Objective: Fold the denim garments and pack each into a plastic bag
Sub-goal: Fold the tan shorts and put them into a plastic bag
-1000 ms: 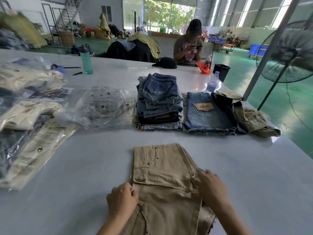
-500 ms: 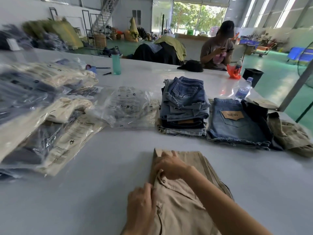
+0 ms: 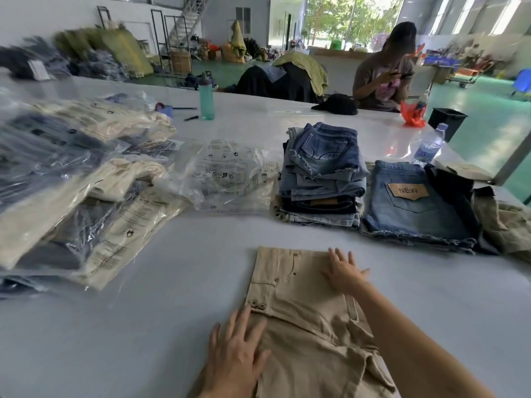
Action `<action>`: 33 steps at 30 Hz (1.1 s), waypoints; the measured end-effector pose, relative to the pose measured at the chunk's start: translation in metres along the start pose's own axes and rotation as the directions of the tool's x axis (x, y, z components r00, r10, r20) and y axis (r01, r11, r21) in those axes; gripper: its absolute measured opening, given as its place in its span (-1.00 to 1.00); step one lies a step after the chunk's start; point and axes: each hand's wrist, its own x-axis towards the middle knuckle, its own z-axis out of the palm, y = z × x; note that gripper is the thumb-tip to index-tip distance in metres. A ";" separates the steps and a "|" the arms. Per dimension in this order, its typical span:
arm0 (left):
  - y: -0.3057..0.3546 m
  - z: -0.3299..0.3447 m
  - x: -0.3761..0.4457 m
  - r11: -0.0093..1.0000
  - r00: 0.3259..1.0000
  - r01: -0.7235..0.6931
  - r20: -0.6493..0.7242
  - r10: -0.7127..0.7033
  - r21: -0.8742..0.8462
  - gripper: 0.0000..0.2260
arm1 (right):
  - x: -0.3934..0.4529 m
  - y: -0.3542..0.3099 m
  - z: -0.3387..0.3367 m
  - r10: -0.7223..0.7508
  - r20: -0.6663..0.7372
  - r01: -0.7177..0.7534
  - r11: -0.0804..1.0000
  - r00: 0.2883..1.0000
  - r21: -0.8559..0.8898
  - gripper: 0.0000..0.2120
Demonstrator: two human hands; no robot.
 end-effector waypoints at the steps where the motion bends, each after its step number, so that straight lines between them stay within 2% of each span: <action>1: -0.001 0.001 -0.003 0.999 0.997 -0.017 0.076 0.014 0.030 -0.59 | -0.001 0.006 0.001 0.007 -0.027 -0.007 1.000 1.000 0.002 -0.38; 2: -0.002 0.002 -0.003 0.999 0.989 -0.030 0.143 0.026 0.028 -0.58 | -0.003 0.010 0.001 0.003 -0.071 -0.004 1.000 0.997 -0.004 -0.40; 4: -0.009 -0.003 0.006 0.995 0.985 -0.053 0.171 0.039 0.081 -0.66 | -0.012 0.017 -0.004 0.017 -0.128 -0.016 1.000 0.992 0.008 -0.62; 6: -0.016 -0.012 0.028 0.989 0.979 -0.075 0.200 0.048 0.125 -0.61 | -0.026 0.030 -0.011 0.063 -0.094 -0.051 0.991 0.994 0.124 -0.81; 8: -0.025 -0.014 0.052 0.979 0.988 -0.010 0.150 -0.021 0.204 -0.47 | -0.051 0.055 -0.017 0.134 0.065 -0.146 0.952 0.989 0.270 -0.83; 10: -0.020 -0.018 0.066 0.970 0.986 0.085 0.123 -0.115 0.226 -0.45 | -0.086 0.085 -0.016 0.218 0.307 -0.301 0.919 0.926 0.255 -0.81; 11: -0.013 -0.018 0.064 0.974 0.986 0.107 0.108 -0.130 0.198 -0.49 | -0.103 0.099 -0.015 0.255 0.343 -0.344 0.911 0.904 0.229 -0.78; 12: -0.006 -0.015 0.059 0.984 0.992 0.091 0.076 -0.104 0.156 -0.53 | -0.116 0.111 -0.012 0.271 0.294 -0.346 0.907 0.916 0.239 -0.74; 13: 0.000 -0.008 0.049 0.992 0.999 0.031 0.039 -0.036 0.125 -0.53 | -0.126 0.118 -0.006 0.276 0.171 -0.316 0.905 0.946 0.285 -0.68; 15: 0.011 0.007 0.025 0.985 0.989 -0.137 0.073 0.130 0.102 -0.48 | -0.136 0.115 0.010 0.312 -0.048 -0.263 0.866 0.949 0.426 -0.58; 16: 0.016 0.007 0.016 0.982 0.975 -0.164 0.164 0.147 0.098 -0.45 | -0.142 0.105 0.019 0.323 -0.060 -0.259 0.845 0.944 0.468 -0.56; 18: 0.013 0.014 0.010 0.981 0.963 -0.179 0.218 0.159 0.072 -0.40 | -0.150 0.086 0.034 0.282 0.013 -0.246 0.816 0.959 0.523 -0.69; 19: 0.010 0.016 0.015 0.982 0.966 -0.178 0.200 0.163 0.058 -0.40 | -0.152 0.084 0.039 0.261 0.032 -0.228 0.772 0.965 0.593 -0.72; 21: -0.002 0.026 0.032 0.981 0.955 -0.184 0.249 0.163 0.062 -0.40 | -0.157 0.091 0.039 0.272 -0.010 -0.150 0.562 0.962 0.813 -0.83; 22: -0.005 0.026 0.039 0.980 0.949 -0.188 0.266 0.167 0.057 -0.42 | -0.159 0.100 0.038 0.321 -0.061 -0.098 0.457 0.945 0.884 -0.85; 23: -0.004 0.025 0.042 0.980 0.950 -0.192 0.262 0.169 0.062 -0.43 | -0.161 0.110 0.036 0.391 -0.113 -0.067 0.419 0.914 0.906 -0.85; 25: 0.006 0.020 0.039 0.978 0.964 -0.195 0.199 0.176 0.079 -0.44 | -0.162 0.133 0.037 0.466 -0.185 -0.121 0.552 0.865 0.825 -0.84; 26: 0.017 0.015 0.034 0.969 0.969 -0.216 0.144 0.198 0.122 -0.44 | -0.161 0.143 0.038 0.463 -0.178 -0.189 0.640 0.868 0.745 -0.85; 28: 0.037 0.018 0.021 0.960 0.955 -0.272 0.138 0.261 0.070 -0.41 | -0.157 0.157 0.035 0.450 -0.103 -0.323 0.764 0.887 0.559 -0.77; 30: 0.051 0.022 0.007 0.928 0.925 -0.362 0.161 0.345 0.092 -0.40 | -0.154 0.164 0.029 0.456 -0.108 -0.381 0.833 0.883 0.402 -0.62; 33: 0.046 0.026 0.004 0.880 0.884 -0.459 0.164 0.437 0.126 -0.35 | -0.149 0.168 0.024 0.447 -0.179 -0.393 0.878 0.876 0.273 -0.63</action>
